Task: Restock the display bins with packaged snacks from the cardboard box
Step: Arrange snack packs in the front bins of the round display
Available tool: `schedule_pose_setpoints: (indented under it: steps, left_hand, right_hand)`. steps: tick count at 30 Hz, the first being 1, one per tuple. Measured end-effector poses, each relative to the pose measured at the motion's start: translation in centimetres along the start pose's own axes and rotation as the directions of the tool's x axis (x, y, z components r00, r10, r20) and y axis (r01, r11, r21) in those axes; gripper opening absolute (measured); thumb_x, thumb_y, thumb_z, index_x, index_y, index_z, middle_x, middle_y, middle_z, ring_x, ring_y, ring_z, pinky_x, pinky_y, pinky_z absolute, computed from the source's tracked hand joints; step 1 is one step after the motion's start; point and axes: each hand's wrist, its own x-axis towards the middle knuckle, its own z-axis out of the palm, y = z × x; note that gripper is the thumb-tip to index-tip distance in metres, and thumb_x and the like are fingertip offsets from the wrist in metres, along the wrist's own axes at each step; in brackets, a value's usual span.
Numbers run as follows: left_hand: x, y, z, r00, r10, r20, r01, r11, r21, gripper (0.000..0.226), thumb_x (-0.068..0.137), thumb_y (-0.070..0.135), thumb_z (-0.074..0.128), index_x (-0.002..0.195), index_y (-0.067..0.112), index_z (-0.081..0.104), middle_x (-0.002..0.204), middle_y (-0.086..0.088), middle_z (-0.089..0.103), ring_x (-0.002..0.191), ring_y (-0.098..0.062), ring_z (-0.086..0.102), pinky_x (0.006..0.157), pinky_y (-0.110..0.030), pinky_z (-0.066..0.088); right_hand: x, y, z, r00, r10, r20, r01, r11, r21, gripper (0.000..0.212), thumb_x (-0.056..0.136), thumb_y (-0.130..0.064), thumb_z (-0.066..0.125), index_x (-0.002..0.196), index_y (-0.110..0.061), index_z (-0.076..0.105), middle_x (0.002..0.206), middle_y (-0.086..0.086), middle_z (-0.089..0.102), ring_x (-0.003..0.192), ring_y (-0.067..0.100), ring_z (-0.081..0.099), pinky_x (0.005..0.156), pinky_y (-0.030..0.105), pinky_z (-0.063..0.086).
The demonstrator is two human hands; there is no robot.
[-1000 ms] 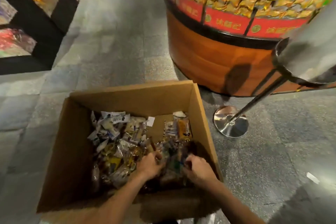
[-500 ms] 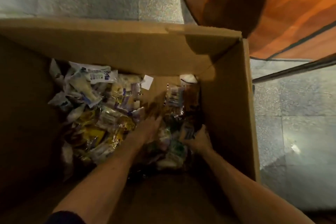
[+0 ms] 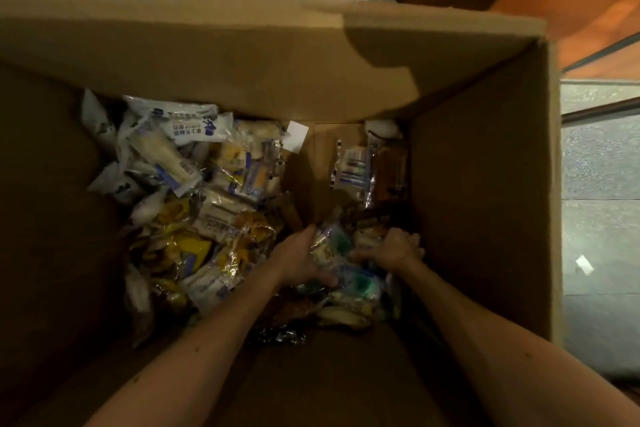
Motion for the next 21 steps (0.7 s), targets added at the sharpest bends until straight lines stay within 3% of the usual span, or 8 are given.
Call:
schedule_pose_setpoints:
  steps: [3,5,6,10,13,17,21]
  left_hand:
    - [-0.6,-0.5,-0.1,0.999,0.017,-0.05,-0.024,0.991,-0.135,0.112,0.056,0.049,0.093,0.148,0.019,0.036,0.141,0.001,0.054,0.128,-0.021,0.052,0.104,-0.041,0.047]
    - [-1.0,-0.5,-0.4,0.997,0.03,-0.077,-0.043,0.985,-0.167,0.103,0.06,0.045,0.092,0.145,0.02,0.04,0.134,0.002,0.058,0.121,-0.019,0.057,0.099,-0.04,0.051]
    - [-1.2,-0.4,-0.6,0.996,0.035,-0.085,-0.048,0.985,-0.165,0.096,0.063,0.044,0.091,0.142,0.021,0.042,0.131,0.003,0.06,0.118,-0.019,0.059,0.097,-0.039,0.052]
    - [-2.2,-0.8,-1.7,0.993,0.046,-0.105,-0.059,0.99,-0.13,0.078,0.069,0.041,0.088,0.133,0.024,0.048,0.117,0.01,0.062,0.106,-0.013,0.061,0.092,-0.034,0.052]
    - [-3.5,-0.9,-2.5,0.99,0.059,-0.129,-0.077,0.988,-0.137,0.075,0.071,0.033,0.088,0.136,0.023,0.051,0.115,0.014,0.062,0.108,-0.011,0.062,0.091,-0.027,0.05]
    - [-5.2,-0.9,-4.1,0.989,0.096,-0.115,-0.116,0.976,-0.186,0.064,0.071,0.027,0.087,0.128,0.027,0.058,0.118,0.009,0.068,0.108,-0.009,0.065,0.098,-0.042,0.053]
    - [-7.6,0.2,-6.4,0.981,0.131,-0.147,-0.154,0.975,-0.162,0.05,0.068,0.036,0.086,0.109,0.041,0.059,0.11,0.014,0.069,0.1,-0.005,0.066,0.093,-0.042,0.055]
  right_hand:
    - [-0.4,0.0,0.1,0.997,-0.051,0.057,0.047,0.996,0.07,0.105,0.047,-0.073,0.085,0.132,-0.019,0.055,0.138,0.006,0.051,0.135,0.031,0.036,0.109,0.046,0.037]
    - [-0.3,0.4,0.1,0.988,-0.122,0.094,0.101,0.974,0.202,0.115,0.027,-0.074,0.087,0.126,-0.023,0.061,0.128,-0.002,0.06,0.125,0.026,0.053,0.102,0.046,0.049]
    - [-0.2,0.5,0.0,0.986,-0.14,0.094,0.114,0.964,0.241,0.112,0.026,-0.07,0.089,0.125,-0.023,0.062,0.123,-0.004,0.063,0.119,0.024,0.059,0.098,0.045,0.053]
    - [-1.7,0.3,-1.3,0.983,-0.175,0.063,0.152,0.951,0.269,0.084,0.065,-0.037,0.092,0.136,-0.019,0.05,0.127,0.001,0.058,0.115,0.022,0.056,0.094,0.038,0.051]
    - [-2.0,0.1,-1.5,0.979,-0.199,0.052,0.178,0.946,0.27,0.085,0.07,-0.038,0.089,0.141,-0.019,0.048,0.134,0.005,0.056,0.117,0.024,0.055,0.094,0.038,0.05]
    - [-3.0,-0.6,-1.8,0.973,-0.222,0.062,0.201,0.949,0.243,0.083,0.068,-0.049,0.088,0.137,-0.019,0.053,0.13,0.004,0.057,0.118,0.025,0.055,0.097,0.042,0.051]
    - [-4.8,-1.4,-2.5,0.955,-0.298,0.019,0.276,0.905,0.323,0.059,0.069,-0.04,0.089,0.117,-0.021,0.064,0.114,0.0,0.066,0.104,0.02,0.063,0.09,0.039,0.055]
